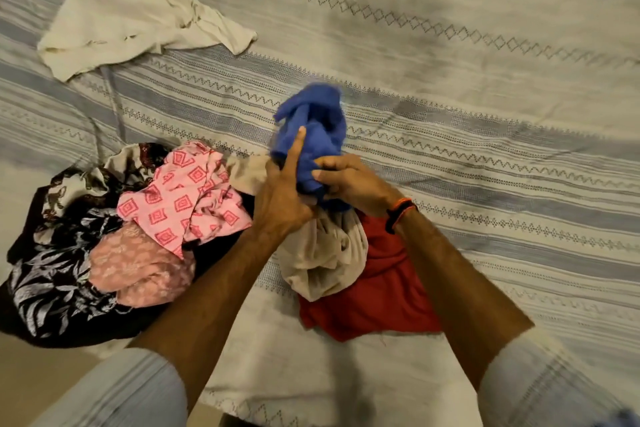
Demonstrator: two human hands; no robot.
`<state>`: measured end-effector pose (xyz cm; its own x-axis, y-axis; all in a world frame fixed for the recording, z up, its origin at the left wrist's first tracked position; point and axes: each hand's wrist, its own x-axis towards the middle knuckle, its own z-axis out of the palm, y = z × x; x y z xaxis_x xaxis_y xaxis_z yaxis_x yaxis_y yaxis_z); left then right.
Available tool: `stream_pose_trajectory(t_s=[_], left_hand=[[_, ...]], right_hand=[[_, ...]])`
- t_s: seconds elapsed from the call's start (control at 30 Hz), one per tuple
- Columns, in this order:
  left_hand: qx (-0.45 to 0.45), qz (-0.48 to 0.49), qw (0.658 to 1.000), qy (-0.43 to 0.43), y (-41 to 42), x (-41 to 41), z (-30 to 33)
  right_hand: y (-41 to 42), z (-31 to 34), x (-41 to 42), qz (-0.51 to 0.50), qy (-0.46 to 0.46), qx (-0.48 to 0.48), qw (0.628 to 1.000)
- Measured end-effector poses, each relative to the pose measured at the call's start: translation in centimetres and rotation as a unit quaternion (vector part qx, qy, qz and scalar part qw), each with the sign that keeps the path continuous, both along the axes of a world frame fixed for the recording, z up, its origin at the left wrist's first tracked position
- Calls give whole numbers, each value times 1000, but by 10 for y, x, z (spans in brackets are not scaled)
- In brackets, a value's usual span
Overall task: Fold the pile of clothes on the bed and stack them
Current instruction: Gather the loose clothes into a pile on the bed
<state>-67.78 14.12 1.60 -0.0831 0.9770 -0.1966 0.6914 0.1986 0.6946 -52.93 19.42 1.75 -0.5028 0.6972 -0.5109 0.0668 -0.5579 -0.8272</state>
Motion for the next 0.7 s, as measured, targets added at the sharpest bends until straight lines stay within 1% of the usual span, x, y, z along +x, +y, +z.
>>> stream_pose_trajectory(t_s=[0.07,0.1,0.13,0.17,0.2,0.23,0.27,0.3,0.33,0.37,0.4,0.43,0.47,0.5,0.57,0.63,0.67,0.7], left_hand=[[12,-10,1000,25,-1,-3,1],[-5,-18,998,57,-4,-5,1],[-20,-31,996,87,-6,-7,0],[-28,-40,994,102,-10,-9,-2],[-22,-41,993,104,-17,-12,-5],[-6,-37,994,101,-23,-15,-8],[12,-32,995,96,-29,-18,-12],[22,-28,995,92,-36,-20,-17],[24,-28,995,90,-41,-23,-20],[18,-29,995,88,-47,-24,-21],[12,-33,995,90,-51,-25,-22],[5,-34,995,93,-55,-24,-21],[2,-35,995,97,-59,-23,-20],[-3,-32,994,100,-62,-21,-19],[-7,-22,995,93,-70,-16,-10],[0,-11,997,76,-74,-14,4],[3,-1,998,70,-75,-15,12],[3,14,998,65,-76,-19,26]], right_hand=[[-16,8,10,13,69,-18,997],[-24,6,18,-8,76,-22,997],[-33,0,26,-45,56,-18,997],[-43,-11,35,-91,5,-5,996],[-54,-27,43,-133,-76,16,988],[-64,-43,51,-154,-187,41,969],[-75,-61,61,-118,-317,56,939],[-86,-77,72,-46,-425,52,903],[-96,-91,84,21,-489,34,871],[-107,-98,92,65,-521,19,851],[-114,-105,98,88,-538,15,839],[-119,-109,99,93,-537,15,839],[-118,-106,95,85,-516,3,852],[-116,-101,86,64,-479,-17,875],[-114,-95,72,-22,-394,-30,918],[-109,-102,59,-85,-313,-18,946],[-107,-106,51,-95,-276,0,956],[-105,-84,34,-100,-244,20,964]])
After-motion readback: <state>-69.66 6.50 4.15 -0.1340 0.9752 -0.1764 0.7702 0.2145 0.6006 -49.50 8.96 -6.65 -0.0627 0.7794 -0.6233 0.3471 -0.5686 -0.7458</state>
